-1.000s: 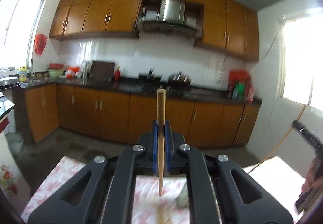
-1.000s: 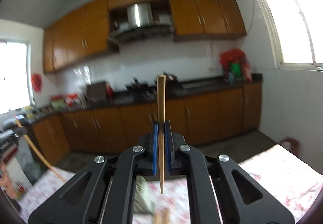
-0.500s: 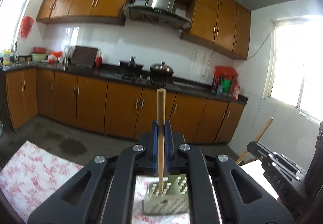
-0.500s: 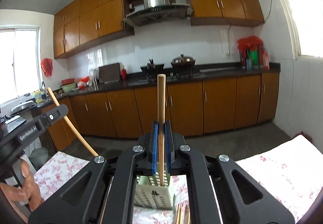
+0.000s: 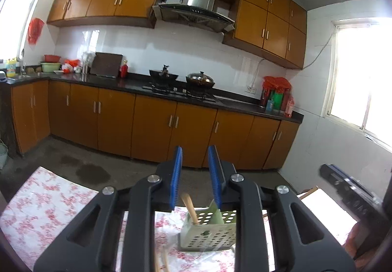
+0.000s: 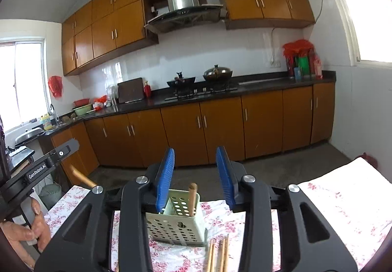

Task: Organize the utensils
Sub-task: 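Open both tools to drop the chopsticks into the holder, then close the right tool on a bamboo chopstick while the left tool grasps another chopstick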

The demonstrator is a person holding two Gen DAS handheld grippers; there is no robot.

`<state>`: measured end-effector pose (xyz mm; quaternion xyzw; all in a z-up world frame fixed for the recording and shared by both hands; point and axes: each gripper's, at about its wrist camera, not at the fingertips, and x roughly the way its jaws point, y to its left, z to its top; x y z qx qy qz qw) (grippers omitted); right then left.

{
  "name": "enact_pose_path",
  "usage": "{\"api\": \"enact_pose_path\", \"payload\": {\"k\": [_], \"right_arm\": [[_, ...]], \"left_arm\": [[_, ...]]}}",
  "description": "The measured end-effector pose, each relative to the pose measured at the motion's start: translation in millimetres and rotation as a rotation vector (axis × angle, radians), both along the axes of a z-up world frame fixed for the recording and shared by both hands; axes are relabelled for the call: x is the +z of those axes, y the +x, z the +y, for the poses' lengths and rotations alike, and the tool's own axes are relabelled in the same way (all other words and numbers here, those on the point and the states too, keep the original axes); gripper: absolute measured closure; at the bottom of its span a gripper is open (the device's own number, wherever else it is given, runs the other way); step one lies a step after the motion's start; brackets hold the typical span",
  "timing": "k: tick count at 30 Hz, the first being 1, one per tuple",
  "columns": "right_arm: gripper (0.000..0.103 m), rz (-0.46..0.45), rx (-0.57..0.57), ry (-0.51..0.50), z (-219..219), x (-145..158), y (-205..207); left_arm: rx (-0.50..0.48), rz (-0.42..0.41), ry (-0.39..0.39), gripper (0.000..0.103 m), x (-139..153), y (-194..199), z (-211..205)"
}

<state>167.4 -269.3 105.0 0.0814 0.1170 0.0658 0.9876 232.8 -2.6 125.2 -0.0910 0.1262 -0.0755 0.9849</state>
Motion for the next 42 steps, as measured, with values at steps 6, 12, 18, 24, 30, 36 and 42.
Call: {"api": "enact_pose_path", "payload": {"k": [6, 12, 18, 24, 30, 36, 42], "right_arm": [[0.061, 0.095, -0.07, -0.016, -32.7, -23.1, -33.1], [0.072, 0.422, -0.05, -0.009, -43.1, -117.3, -22.6], [0.085, 0.622, 0.067, -0.003, -12.2, -185.9, -19.3], [0.088, 0.669, 0.074, -0.06, 5.7, -205.5, -15.8], [0.095, 0.664, 0.009, -0.114, -1.4, -212.6, -14.0], [0.095, 0.662, -0.021, -0.067, -20.2, -210.9, -15.0], [0.095, 0.658, -0.021, -0.067, -17.8, -212.0, -14.7]], "left_arm": [[0.095, 0.009, 0.016, 0.068, -3.3, -58.3, 33.6], [0.188, 0.205, 0.058, 0.067, -78.3, -90.1, 61.1], [0.166, 0.427, 0.037, 0.069, -154.0, -94.8, 73.8], [0.106, 0.499, 0.051, 0.07, -184.6, -97.0, 64.9], [0.023, 0.54, 0.068, 0.075, -193.8, -89.8, 36.8], [-0.028, 0.58, 0.104, 0.084, -207.6, -87.6, 21.2], [-0.039, 0.617, 0.157, 0.086, -219.4, -86.0, 11.3]]}}
